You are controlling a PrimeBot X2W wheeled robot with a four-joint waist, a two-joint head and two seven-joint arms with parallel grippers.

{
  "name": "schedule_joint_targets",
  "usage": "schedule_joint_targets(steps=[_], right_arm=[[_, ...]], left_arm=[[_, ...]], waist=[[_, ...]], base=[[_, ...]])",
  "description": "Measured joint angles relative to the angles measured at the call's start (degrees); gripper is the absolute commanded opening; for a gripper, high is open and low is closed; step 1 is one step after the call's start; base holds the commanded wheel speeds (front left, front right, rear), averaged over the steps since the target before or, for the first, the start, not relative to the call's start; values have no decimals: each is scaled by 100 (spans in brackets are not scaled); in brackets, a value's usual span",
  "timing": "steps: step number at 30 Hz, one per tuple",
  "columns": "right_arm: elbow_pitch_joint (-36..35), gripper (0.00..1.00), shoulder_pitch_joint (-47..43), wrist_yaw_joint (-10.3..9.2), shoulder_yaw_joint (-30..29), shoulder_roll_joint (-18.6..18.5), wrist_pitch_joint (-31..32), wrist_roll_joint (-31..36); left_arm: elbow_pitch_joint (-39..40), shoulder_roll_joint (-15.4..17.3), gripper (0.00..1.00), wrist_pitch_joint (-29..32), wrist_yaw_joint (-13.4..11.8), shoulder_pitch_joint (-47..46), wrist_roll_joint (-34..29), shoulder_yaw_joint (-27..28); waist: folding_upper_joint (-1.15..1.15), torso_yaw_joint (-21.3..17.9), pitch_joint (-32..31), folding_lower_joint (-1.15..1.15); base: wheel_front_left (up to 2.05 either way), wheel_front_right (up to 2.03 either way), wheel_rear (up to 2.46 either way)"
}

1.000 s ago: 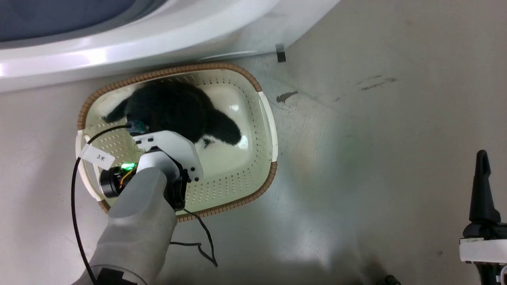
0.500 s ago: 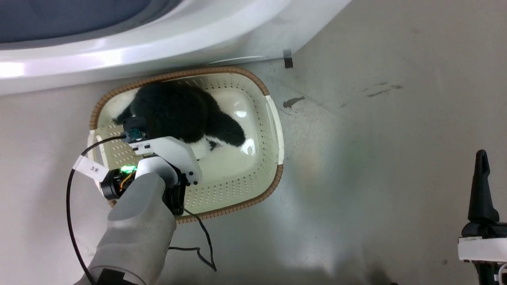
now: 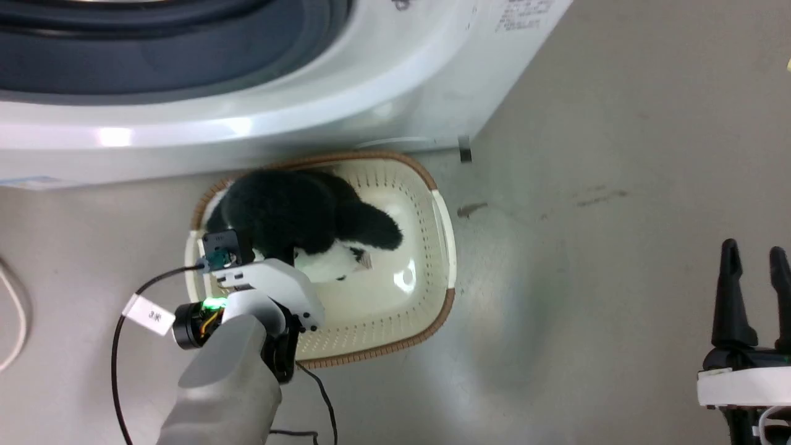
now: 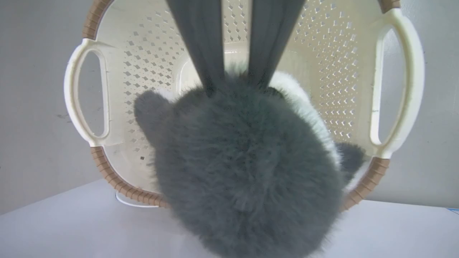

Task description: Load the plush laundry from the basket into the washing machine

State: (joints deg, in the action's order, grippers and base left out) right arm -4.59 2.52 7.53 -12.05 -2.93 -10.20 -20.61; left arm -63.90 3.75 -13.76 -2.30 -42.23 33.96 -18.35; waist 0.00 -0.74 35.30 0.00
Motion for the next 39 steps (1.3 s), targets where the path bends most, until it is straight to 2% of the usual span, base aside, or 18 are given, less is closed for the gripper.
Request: schedule_joint_targets(steps=[6,16,24,30,35,39], right_arm=[[140,100,-30,0,70,-1,5,54],[413,100,-288,0,177,-1,52,100],[593,100,-438,0,290,0,51,59],[676,100,-513,0,305,0,49,27],[740,100,-590,0,309,0,48,-15],[764,100,-592,0,320,0,43,-29]], left_arm=[[616,3,0,-49,53,536,-11,49],[2566,90,0,-86,-79,1970,-266,181],[4209,268,0,-81,-428,3042,-364,167],[5411,411,0,141,-706,3517,-460,107],[6033,530,0,349,-822,3540,-487,127],[6240,619,0,476,-905,3382,-523,214]], waist=[[0,111,-513,0],[0,316,-1534,-1],[0,435,-2306,-2],[0,558,-2709,-2],[0,643,-2912,-1],[0,639,-2970,0]], base=[[0,0,0],[0,0,0],[0,0,0],[0,0,0],[0,0,0],[0,0,0]])
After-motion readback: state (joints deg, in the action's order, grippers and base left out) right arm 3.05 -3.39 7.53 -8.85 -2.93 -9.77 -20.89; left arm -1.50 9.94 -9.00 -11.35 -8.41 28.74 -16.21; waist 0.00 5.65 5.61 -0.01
